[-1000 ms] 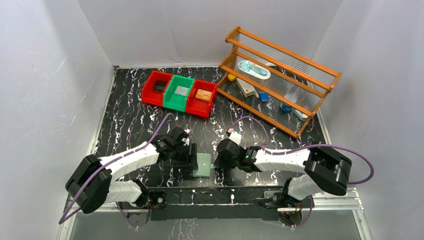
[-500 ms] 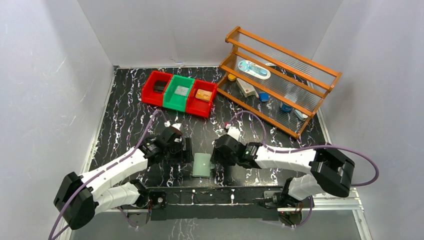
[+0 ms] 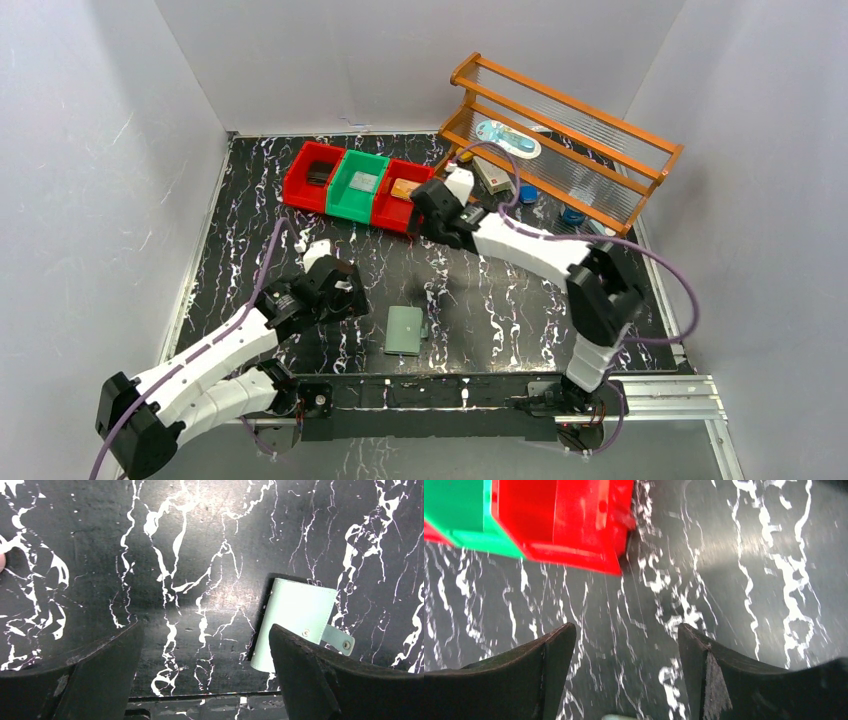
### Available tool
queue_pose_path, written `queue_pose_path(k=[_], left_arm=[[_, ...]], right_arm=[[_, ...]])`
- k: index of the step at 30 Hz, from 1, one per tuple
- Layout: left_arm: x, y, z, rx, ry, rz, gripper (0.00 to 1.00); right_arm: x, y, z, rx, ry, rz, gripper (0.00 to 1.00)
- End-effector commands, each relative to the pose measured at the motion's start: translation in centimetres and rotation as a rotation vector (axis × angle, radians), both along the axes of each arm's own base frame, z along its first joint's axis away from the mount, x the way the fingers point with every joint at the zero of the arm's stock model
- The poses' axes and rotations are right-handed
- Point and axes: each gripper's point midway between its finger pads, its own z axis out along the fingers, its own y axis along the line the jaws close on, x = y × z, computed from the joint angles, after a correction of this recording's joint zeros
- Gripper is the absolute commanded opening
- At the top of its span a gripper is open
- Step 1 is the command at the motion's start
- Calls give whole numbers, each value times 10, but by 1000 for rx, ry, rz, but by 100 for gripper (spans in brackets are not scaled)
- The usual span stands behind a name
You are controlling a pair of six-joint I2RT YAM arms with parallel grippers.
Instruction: Take the credit cards out of the card holder
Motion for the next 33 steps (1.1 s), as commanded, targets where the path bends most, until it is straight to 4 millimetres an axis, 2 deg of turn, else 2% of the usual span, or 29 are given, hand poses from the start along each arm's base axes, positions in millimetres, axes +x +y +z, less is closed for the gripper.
queue_pose_path(k=[1, 4, 7, 10, 14, 21, 26, 30, 33], left_arm=[[3, 15, 14, 45, -43, 49, 96], [2, 14, 16, 33, -45, 46, 97], [1, 15, 19, 19, -57, 45, 97], [0, 17, 21, 24, -69, 36, 98], [0, 21, 24, 43, -78, 26, 98], [1, 21, 28, 55, -83, 11, 98], [1, 23, 27, 68, -82, 9, 98], [0, 23, 26, 77, -71, 5, 98], [0, 21, 26, 67, -68, 5, 98]], right_arm=[[45, 0, -11, -139, 0, -40, 84], [72, 9, -22, -173, 13, -59, 84], [90, 17, -33, -207, 27, -55, 84], [103, 23, -36, -228, 24, -46, 83], [111, 18, -46, -249, 32, -59, 83], [104, 13, -54, -263, 62, -45, 79], [92, 7, -49, -256, 75, -20, 74], [81, 4, -36, -204, 37, 6, 71], [67, -3, -35, -183, 38, 34, 68]])
